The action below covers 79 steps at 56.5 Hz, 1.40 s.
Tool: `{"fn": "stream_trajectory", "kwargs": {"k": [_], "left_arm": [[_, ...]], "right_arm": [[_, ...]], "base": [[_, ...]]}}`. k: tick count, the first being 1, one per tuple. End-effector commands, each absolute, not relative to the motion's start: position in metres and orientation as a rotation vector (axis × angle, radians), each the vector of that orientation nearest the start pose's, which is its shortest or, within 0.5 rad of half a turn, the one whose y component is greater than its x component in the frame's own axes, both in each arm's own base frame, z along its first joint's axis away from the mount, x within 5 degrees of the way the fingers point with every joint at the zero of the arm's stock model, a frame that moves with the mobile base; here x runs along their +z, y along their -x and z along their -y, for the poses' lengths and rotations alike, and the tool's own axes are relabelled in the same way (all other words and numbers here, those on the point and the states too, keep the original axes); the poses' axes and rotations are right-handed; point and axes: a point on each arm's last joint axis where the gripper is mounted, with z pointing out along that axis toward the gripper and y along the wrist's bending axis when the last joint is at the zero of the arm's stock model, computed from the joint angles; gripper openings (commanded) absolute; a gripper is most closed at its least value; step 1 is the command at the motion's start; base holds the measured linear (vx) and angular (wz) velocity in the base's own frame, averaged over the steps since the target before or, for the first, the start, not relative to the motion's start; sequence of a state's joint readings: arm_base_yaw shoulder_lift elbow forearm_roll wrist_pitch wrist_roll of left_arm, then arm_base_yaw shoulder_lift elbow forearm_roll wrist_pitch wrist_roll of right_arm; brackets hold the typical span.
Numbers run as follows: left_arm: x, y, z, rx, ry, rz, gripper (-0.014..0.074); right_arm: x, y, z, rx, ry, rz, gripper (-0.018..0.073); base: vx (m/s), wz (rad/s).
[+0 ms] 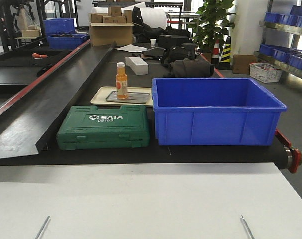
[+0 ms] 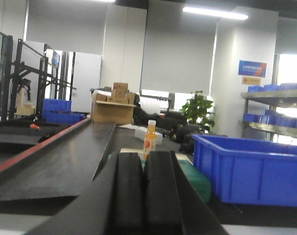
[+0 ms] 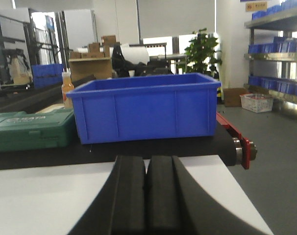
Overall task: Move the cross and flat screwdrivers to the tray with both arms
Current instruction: 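Lower both grippers toward the two green-handled screwdrivers on the table, then close left and right grippers around each screwdriver's green-black handle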
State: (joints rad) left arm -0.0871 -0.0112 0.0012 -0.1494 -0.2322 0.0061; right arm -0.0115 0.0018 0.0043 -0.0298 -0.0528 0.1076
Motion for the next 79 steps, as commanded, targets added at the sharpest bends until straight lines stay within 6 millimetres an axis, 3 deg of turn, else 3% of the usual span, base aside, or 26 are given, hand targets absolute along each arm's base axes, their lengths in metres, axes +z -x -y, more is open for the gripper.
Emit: {"fn": "stream_trajectory", "kwargs": {"k": [1,9,17,27,35,43,54,67,74,79], "left_arm": [[0.269,-0.041,0.000,-0.192,0.072,-1.085,0.0008],[0.306,-0.043,0.001,-0.202,0.059,-1.144,0.0043],[0.323,-0.067,0.005,-0.200,0.044,-1.327,0.0111],[0.307,-0.105,0.009,-0.193,0.052,-1.539,0.0257],[0.288,-0.128,0.012,-0.190,0.060,-1.704,0.0395],[0.273,-0.146,0.014,-0.194,0.081,-1.814,0.0437],[0.275,-0.175,0.017,-0.182,0.069,-1.919,0.0433],[0.292,-0.251,0.023,-0.154,0.016,-2.148,0.0435],[0.281,-0.291,0.018,-0.142,0.043,-2.298,0.0440],[0.262,-0.318,0.017,-0.115,-0.018,-2.416,0.0446]], "right_arm": [[0.260,-0.054,0.000,0.051,-0.053,-1.293,-0.0008],[0.295,-0.066,0.001,0.049,-0.056,-1.340,-0.0003],[0.300,-0.088,0.001,0.041,-0.054,-1.430,0.0011],[0.281,-0.115,0.002,0.038,-0.063,-1.623,0.0109],[0.269,-0.131,0.002,0.037,-0.066,-1.712,0.0284],[0.257,-0.144,0.002,0.039,-0.073,-1.802,0.0398],[0.246,-0.152,0.002,0.042,-0.088,-1.901,0.0415],[0.245,-0.158,0.003,0.042,-0.121,-2.144,0.0415],[0.247,-0.162,0.003,0.041,-0.120,-2.157,0.0415],[0.248,-0.163,0.003,0.040,-0.116,-2.135,0.0415]], "base": [[0.00,0.00],[0.00,0.00],[0.00,0.00],[0.00,0.00],[0.00,0.00],[0.00,0.00],[0.00,0.00],[0.00,0.00],[0.00,0.00],[0.00,0.00]]}}
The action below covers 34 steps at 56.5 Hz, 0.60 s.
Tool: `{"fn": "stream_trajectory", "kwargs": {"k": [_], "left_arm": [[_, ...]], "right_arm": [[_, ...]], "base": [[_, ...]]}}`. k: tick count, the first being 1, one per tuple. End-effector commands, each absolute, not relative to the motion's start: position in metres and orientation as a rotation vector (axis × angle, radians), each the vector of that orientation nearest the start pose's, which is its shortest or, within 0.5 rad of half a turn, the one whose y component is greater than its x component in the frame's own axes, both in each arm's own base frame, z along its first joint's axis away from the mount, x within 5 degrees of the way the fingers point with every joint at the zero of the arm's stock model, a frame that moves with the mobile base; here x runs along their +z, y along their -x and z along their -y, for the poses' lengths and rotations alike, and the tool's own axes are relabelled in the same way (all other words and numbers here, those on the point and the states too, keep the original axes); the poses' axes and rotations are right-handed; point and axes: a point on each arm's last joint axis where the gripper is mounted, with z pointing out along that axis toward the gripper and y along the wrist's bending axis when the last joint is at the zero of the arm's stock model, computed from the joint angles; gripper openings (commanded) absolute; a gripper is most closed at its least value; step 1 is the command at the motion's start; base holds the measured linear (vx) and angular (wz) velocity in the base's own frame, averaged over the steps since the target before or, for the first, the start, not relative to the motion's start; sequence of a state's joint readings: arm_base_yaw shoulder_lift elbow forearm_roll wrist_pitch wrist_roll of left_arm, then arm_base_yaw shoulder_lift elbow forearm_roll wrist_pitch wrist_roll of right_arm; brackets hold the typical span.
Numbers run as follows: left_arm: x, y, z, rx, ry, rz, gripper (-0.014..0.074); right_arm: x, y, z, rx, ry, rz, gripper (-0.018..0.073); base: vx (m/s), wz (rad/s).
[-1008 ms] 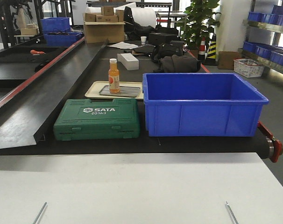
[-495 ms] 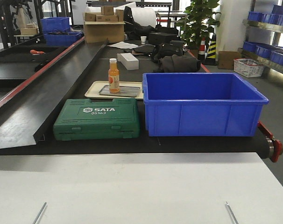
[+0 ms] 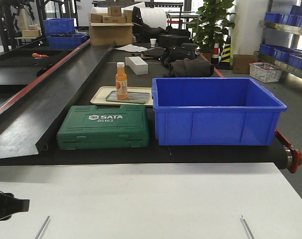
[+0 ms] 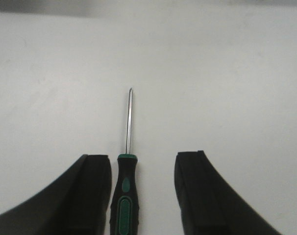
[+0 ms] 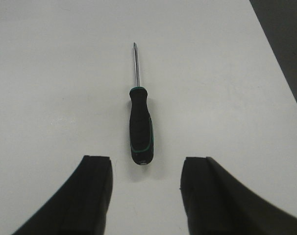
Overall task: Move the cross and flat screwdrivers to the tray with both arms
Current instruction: 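Close left and right grippers around each screwdriver's green-black handle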
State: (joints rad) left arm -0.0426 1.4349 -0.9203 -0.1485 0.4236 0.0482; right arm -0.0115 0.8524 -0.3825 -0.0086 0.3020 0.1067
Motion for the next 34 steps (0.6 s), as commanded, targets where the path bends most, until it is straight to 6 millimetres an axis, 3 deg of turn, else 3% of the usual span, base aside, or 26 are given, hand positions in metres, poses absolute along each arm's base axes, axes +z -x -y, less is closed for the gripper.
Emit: {"fn": "stream_trajectory", "kwargs": {"k": [1,8,18,34], "left_arm": [[0.258,-0.322,0.017,-0.107,-0.035,-2.430,0.0446],[0.226,-0.351,0.019,-0.090,-0.101,-2.535,0.0445],[0.193,-0.377,0.021,-0.077,-0.172,-2.609,0.0445],[0.160,-0.389,0.020,-0.057,-0.211,-2.705,0.0445]], "right_arm": [[0.248,-0.163,0.003,0.039,-0.114,-2.132,0.0415],[0.248,-0.163,0.003,0.036,-0.108,-2.128,0.0415],[0.249,-0.164,0.003,0.031,-0.101,-2.117,0.0415],[0.248,-0.164,0.003,0.031,-0.102,-2.126,0.0415]], "base": [[0.00,0.00],[0.00,0.00],[0.00,0.00],[0.00,0.00]]}}
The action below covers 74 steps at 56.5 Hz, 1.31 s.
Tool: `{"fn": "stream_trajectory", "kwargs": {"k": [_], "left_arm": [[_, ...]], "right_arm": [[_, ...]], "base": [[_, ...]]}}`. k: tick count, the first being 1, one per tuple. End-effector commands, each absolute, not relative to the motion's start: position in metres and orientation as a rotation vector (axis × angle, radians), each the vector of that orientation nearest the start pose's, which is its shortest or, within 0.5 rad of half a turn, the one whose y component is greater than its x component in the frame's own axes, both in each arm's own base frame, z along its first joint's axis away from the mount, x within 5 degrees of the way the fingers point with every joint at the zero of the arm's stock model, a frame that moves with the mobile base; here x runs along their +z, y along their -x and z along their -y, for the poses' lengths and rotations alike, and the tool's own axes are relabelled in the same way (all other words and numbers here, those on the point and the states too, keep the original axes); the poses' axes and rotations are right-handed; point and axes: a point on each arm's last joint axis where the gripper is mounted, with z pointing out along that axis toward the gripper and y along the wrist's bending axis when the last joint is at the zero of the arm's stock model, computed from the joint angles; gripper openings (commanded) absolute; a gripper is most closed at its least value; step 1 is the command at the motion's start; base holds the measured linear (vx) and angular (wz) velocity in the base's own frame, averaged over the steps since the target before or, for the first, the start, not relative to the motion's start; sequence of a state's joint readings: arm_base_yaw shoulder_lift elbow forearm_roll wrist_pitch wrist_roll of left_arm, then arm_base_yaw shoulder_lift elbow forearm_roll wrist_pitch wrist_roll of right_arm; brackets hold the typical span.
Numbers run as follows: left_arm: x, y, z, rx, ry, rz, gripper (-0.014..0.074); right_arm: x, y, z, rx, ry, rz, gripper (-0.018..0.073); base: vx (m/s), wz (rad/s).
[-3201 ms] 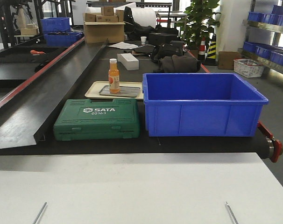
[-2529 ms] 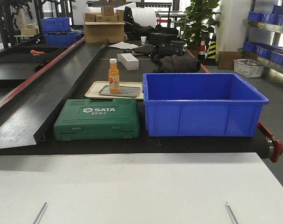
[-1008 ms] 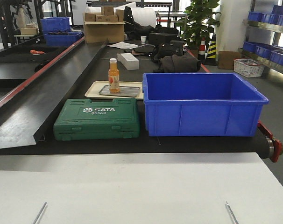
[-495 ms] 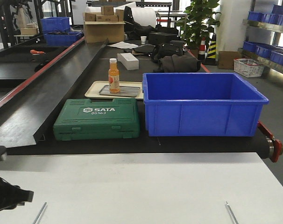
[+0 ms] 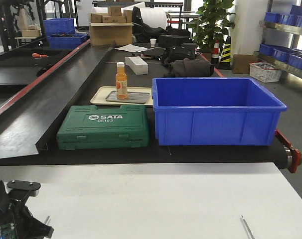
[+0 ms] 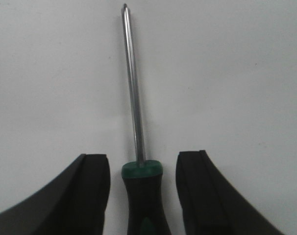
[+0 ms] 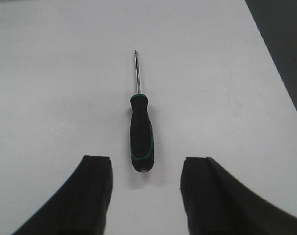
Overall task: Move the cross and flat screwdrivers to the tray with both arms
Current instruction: 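Close left and right grippers around each screwdriver's green-black handle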
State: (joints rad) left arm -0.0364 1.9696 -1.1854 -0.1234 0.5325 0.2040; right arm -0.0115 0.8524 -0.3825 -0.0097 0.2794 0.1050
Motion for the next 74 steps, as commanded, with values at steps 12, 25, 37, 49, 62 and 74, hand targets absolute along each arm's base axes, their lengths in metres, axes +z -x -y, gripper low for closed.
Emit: {"fn": "stream_trajectory", "kwargs": {"k": [12,25,37,49,62,74], "left_arm": [[0.148,-0.387,0.018,-0.033,-0.232,-2.768,0.0445],[0.132,-0.388,0.019,-0.037,-0.239,-2.811,0.0445],[0.128,-0.386,0.019,-0.040,-0.242,-2.837,0.0445],[0.128,-0.386,0.019,-0.039,-0.242,-2.833,0.0445],[0.128,-0.387,0.019,-0.039,-0.241,-2.830,0.0445],[0.128,-0.387,0.019,-0.039,-0.240,-2.827,0.0445]], "right_arm": [[0.246,-0.162,0.003,0.029,-0.105,-2.162,0.0415],[0.239,-0.163,0.003,0.021,-0.111,-2.298,0.0415],[0.251,-0.206,0.005,-0.012,-0.088,-2.382,0.0415],[0.238,-0.277,0.008,-0.049,-0.044,-2.522,0.0420],[0.196,-0.346,0.007,-0.072,0.054,-2.696,0.0423],[0.160,-0.382,0.007,-0.072,0.092,-2.770,0.0423]], "base": [[0.00,0.00],[0.00,0.00],[0.00,0.00],[0.00,0.00],[0.00,0.00],[0.00,0.00]]}}
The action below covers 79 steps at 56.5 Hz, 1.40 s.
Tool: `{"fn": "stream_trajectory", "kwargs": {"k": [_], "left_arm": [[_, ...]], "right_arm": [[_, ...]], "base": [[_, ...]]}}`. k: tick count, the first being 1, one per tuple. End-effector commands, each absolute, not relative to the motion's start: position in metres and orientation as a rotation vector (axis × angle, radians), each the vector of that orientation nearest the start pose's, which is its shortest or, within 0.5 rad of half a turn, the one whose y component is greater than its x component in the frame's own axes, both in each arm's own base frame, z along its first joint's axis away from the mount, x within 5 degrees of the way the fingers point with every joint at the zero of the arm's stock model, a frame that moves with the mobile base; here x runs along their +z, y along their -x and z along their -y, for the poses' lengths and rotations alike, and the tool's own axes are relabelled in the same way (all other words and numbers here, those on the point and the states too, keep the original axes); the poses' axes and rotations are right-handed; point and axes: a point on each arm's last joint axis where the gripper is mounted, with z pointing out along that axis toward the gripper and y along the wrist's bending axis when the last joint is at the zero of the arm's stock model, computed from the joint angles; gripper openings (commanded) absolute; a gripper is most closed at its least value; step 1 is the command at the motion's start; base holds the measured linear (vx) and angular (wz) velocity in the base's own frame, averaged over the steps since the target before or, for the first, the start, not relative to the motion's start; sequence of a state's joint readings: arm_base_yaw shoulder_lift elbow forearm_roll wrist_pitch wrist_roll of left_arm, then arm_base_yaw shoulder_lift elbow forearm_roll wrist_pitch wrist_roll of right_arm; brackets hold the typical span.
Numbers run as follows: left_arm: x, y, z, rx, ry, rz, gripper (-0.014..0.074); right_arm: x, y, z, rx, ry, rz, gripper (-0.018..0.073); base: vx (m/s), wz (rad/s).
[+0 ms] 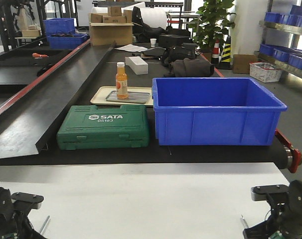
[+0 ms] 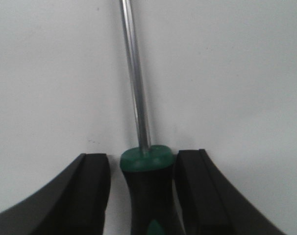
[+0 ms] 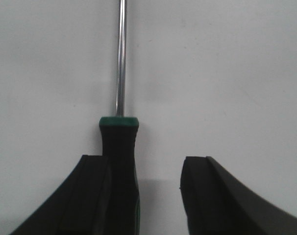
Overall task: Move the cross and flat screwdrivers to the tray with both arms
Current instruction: 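Close left and right grippers around each screwdriver's green-black handle, then lift both held screwdrivers upright off the table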
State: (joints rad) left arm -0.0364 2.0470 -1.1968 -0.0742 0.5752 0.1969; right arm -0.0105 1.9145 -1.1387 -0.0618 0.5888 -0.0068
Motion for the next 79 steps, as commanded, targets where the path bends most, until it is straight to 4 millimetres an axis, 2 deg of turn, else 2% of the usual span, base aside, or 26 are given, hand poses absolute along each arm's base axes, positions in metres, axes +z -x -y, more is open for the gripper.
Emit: {"fn": "stream_trajectory", "kwargs": {"k": [1,8,21,29,46,51,63,67,79], "left_arm": [[0.128,-0.387,0.019,-0.039,-0.240,-2.827,0.0445],[0.128,-0.387,0.019,-0.039,-0.240,-2.826,0.0445],[0.128,-0.388,0.019,-0.038,-0.239,-2.818,0.0445],[0.128,-0.388,0.019,-0.037,-0.238,-2.816,0.0445],[0.129,-0.390,0.019,-0.038,-0.229,-2.789,0.0445],[0.129,-0.390,0.019,-0.039,-0.227,-2.789,0.0445],[0.129,-0.390,0.019,-0.039,-0.227,-2.788,0.0445],[0.129,-0.391,0.019,-0.038,-0.227,-2.783,0.0445],[0.129,-0.391,0.019,-0.038,-0.226,-2.781,0.0445]], "right_arm": [[0.158,-0.384,0.007,-0.071,0.093,-2.772,0.0423],[0.148,-0.392,0.006,-0.053,0.116,-2.786,0.0423],[0.147,-0.391,0.002,0.006,0.160,-2.795,0.0423],[0.146,-0.386,0.001,0.063,-0.084,-2.856,0.0423],[0.145,-0.383,0.001,0.094,-0.297,-2.886,0.0423],[0.151,-0.385,0.001,0.094,-0.309,-2.843,0.0423],[0.171,-0.377,0.000,0.145,-0.530,-2.833,0.0423],[0.171,-0.375,-0.002,0.175,-0.613,-2.840,0.0423],[0.167,-0.379,-0.003,0.219,-0.707,-2.794,0.0423]], "base": [[0.00,0.00],[0.00,0.00],[0.00,0.00],[0.00,0.00],[0.00,0.00],[0.00,0.00],[0.00,0.00],[0.00,0.00],[0.00,0.00]]}}
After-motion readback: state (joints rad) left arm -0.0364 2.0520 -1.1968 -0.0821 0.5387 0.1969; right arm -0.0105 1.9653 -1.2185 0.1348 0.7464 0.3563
